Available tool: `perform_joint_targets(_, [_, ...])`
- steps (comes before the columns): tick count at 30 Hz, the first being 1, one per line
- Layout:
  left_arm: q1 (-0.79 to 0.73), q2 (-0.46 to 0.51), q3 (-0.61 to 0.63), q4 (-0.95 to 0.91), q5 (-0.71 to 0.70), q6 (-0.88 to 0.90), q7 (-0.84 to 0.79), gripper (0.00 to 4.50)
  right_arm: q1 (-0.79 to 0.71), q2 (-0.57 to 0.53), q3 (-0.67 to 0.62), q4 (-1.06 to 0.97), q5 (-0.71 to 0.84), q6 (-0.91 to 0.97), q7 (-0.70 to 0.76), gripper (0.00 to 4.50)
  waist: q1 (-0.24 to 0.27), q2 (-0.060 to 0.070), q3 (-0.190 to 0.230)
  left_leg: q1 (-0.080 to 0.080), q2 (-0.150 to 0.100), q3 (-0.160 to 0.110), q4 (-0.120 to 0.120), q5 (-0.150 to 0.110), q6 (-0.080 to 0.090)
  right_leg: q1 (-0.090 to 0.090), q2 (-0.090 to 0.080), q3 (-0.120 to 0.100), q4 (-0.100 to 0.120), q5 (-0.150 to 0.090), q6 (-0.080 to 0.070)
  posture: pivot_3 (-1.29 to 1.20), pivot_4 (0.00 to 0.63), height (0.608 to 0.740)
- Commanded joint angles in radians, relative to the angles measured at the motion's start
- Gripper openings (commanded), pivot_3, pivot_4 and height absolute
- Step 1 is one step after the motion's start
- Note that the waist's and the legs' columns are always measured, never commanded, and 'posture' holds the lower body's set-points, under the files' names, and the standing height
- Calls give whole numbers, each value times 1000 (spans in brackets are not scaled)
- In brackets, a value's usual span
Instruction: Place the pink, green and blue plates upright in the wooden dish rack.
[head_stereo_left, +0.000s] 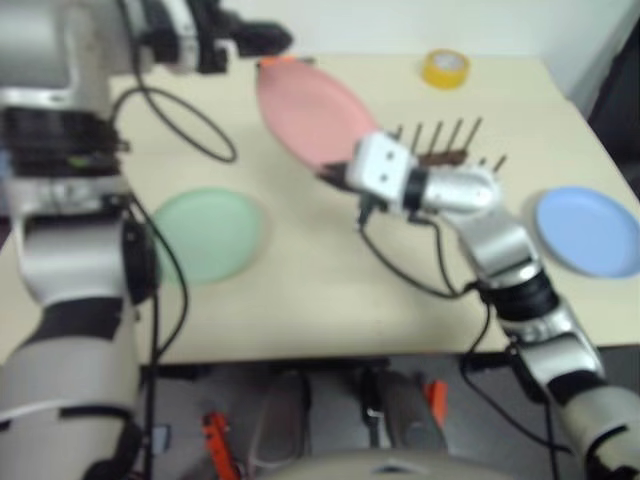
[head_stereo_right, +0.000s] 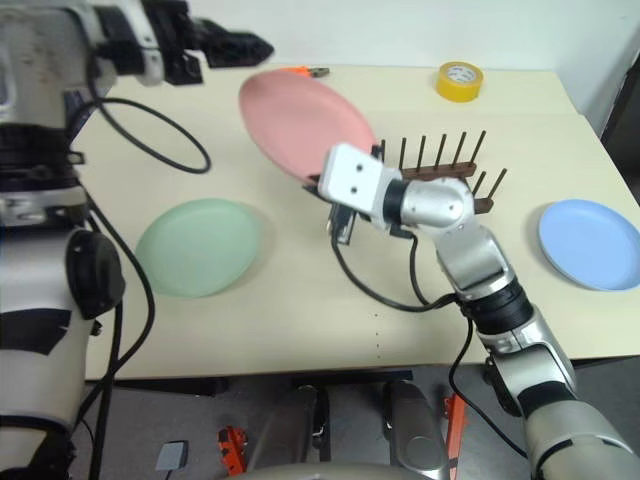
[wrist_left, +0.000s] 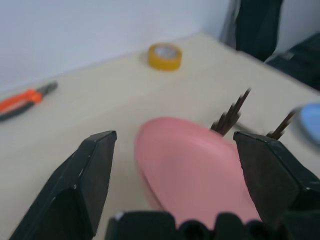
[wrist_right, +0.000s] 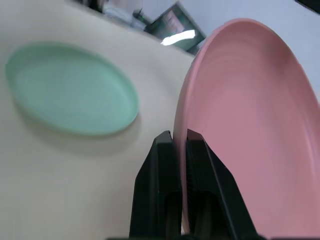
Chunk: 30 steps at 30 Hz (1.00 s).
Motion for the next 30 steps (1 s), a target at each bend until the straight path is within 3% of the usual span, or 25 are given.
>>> perform_joint_targets(1, [-7,69,130,-85,-87,-34,-21,3989,-72,-3,-138,-5,113,51,-3,0,0,0,0,0,0,0,0,0,0,0,0,0,0,0,0,0,150,740])
perform_joint_targets(5, [51,106,194,-130,-145,-79,-24,3989,-104,-20,-213,6,185,101,-2,0,1,0,0,1,0,2,0,0,0,0,0,1,0,0,0,0,150,740])
perform_joint_targets(7, [251,126,255,-280,-227,-132,-131,3989,-171,-53,-360,68,284,190,-53,0,2,2,-1,2,0,2,-1,0,0,1,-1,2,-1,1,0,0,150,740])
perform_joint_targets(10, [577,119,176,-489,-196,-314,-197,3989,-240,-164,-535,186,428,350,-58,0,10,2,-1,6,0,8,-2,0,0,2,-5,6,0,4,-3,0,150,740])
perform_joint_targets(13, [695,54,119,-551,-182,-383,-139,3989,-281,-272,-606,313,487,432,-27,0,30,-1,-1,3,-1,6,0,0,0,2,-9,4,-3,3,-12,0,150,740])
perform_joint_targets(21, [762,-52,44,-606,-232,-397,-78,3989,-338,-433,-635,532,617,656,159,0,15,-1,-2,3,0,9,-1,1,3,1,-2,6,-3,1,-7,0,150,740])
perform_joint_targets(30, [808,-36,-2,-659,-262,-407,-106,3989,-314,-453,-572,646,555,611,193,0,6,-1,-1,3,1,9,-1,1,3,1,2,6,-3,4,-3,0,150,740])
